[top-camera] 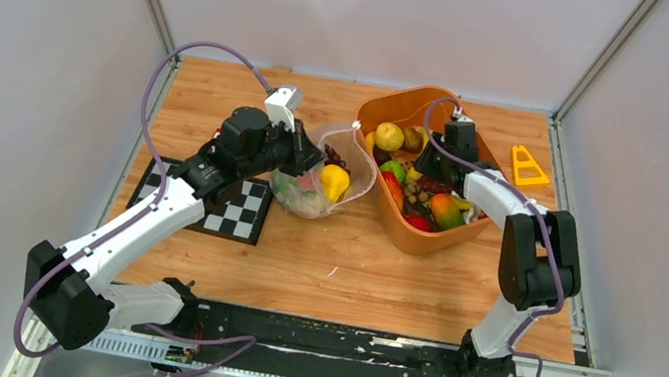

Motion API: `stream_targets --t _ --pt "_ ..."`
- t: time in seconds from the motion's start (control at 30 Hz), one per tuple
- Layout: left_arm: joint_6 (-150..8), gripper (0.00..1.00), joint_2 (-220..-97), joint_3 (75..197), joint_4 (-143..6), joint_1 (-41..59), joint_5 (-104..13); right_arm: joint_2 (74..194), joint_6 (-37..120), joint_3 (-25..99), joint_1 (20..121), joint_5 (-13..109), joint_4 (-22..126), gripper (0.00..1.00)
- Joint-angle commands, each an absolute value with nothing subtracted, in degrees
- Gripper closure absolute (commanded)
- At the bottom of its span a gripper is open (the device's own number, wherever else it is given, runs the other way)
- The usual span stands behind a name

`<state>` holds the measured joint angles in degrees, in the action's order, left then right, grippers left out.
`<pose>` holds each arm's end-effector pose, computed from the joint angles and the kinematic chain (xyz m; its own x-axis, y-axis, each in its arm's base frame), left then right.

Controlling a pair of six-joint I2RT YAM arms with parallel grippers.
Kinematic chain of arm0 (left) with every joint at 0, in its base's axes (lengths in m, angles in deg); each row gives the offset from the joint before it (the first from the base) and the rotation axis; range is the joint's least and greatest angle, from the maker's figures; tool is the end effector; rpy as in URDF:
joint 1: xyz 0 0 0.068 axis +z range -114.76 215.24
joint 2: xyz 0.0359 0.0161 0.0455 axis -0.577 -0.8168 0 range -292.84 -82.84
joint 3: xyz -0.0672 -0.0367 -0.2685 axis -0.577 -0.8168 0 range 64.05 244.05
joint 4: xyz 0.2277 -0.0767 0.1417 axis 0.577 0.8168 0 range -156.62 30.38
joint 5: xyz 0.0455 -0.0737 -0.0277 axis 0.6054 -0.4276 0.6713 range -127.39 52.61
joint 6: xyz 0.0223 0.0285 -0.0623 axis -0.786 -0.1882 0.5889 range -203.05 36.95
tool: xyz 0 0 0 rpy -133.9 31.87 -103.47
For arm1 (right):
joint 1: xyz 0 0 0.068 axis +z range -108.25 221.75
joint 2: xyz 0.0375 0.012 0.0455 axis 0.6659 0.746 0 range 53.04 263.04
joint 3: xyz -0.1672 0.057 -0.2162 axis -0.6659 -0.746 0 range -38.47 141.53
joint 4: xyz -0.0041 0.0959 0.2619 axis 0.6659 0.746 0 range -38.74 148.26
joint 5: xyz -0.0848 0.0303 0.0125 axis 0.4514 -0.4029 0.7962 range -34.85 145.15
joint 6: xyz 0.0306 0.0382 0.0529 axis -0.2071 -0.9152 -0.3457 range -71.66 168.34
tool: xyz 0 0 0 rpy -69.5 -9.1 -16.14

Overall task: Place the food in the zip-top bag and seal the zipper
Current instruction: Pick up the fake fruit from the bin, then place the fake fruit in the zipper food storage bag.

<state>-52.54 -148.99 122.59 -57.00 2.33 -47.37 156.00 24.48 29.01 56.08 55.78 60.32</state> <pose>0.2517 -0.1753 0.3462 -0.5564 -0.2355 -0.7968 0.4545 0.7165 -0.5292 0.4123 0.1046 0.1794 -0.7186 0.2340 -0.6548 0.0557 0.9580 0.2813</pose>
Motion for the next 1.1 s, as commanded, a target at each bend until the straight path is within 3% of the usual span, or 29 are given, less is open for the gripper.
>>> stream_targets --t 0.0,0.57,0.9,1.07 --pt "-53.38 1.00 -148.73 122.99 -58.70 2.30 -47.42 147.30 25.64 27.47 56.21 56.11 59.06 0.93" --pt "-52.76 1.00 -148.21 122.57 -59.33 2.30 -47.83 125.49 28.54 20.21 55.99 44.43 60.13 0.92" --pt "-52.89 1.00 -149.38 123.51 -59.32 2.31 -48.19 122.56 25.18 20.46 56.19 8.52 52.81 0.89" --pt "-52.49 1.00 -149.96 123.71 -59.70 2.28 -48.80 124.24 32.75 25.39 57.57 1.02 63.48 0.89"
